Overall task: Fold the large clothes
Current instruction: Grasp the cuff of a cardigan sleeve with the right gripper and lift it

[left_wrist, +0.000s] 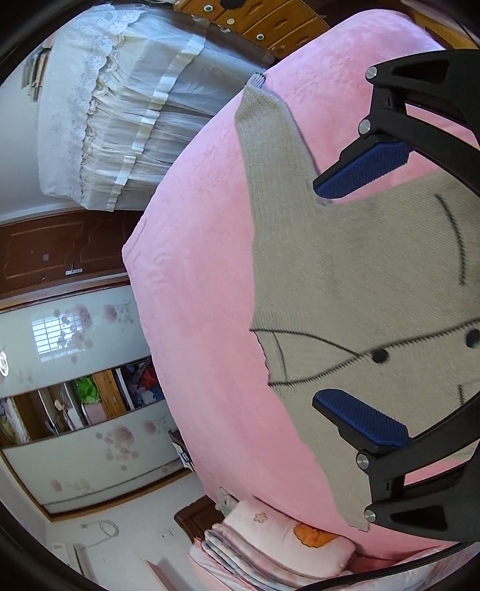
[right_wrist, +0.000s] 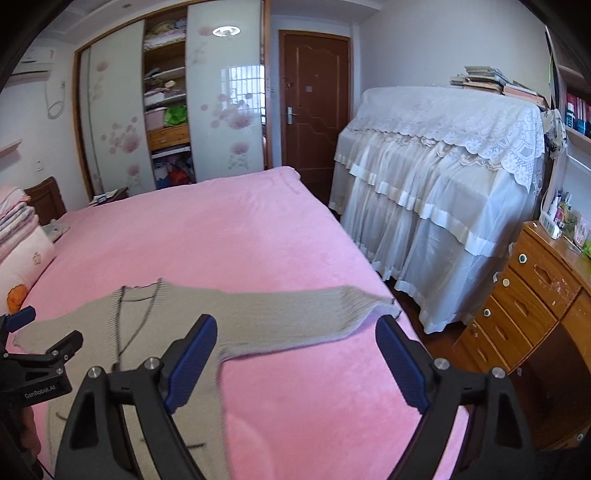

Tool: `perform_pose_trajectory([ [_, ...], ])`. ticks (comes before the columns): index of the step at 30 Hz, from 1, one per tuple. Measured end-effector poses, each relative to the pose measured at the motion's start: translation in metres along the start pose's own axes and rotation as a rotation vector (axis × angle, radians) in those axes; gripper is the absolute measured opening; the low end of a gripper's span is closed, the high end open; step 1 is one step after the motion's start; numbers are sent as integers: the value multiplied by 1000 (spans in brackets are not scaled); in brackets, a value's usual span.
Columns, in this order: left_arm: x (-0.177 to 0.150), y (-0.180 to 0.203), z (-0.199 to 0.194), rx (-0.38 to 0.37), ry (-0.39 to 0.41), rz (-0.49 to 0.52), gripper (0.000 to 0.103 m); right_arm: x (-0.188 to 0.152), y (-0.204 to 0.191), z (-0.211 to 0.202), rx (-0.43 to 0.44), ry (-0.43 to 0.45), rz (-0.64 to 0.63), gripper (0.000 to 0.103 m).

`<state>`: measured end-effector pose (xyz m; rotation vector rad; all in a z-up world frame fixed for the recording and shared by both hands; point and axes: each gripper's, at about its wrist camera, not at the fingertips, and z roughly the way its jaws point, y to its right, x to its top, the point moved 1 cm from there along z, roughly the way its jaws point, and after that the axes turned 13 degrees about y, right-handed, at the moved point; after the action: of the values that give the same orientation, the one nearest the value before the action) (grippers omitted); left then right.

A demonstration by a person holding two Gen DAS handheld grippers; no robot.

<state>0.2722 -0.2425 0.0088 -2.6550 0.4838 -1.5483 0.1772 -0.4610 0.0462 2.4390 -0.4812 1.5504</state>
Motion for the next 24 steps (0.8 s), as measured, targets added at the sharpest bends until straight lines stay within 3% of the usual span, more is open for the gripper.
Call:
perform_pose_trajectory([
  [5,23,59,85,-16,-30,25,103,3,71,85,-30,-76,95,86],
  [9,14,104,150,-44,-79,36,103,-25,108,154,-20,-166,192,86],
  [16,-43,169,242,-27,-194,96,103,-104,148,252,36,-353,438,72],
  [24,-96,201,288,-15,-277,119,103,-134,153,298,77,-379,559,62],
])
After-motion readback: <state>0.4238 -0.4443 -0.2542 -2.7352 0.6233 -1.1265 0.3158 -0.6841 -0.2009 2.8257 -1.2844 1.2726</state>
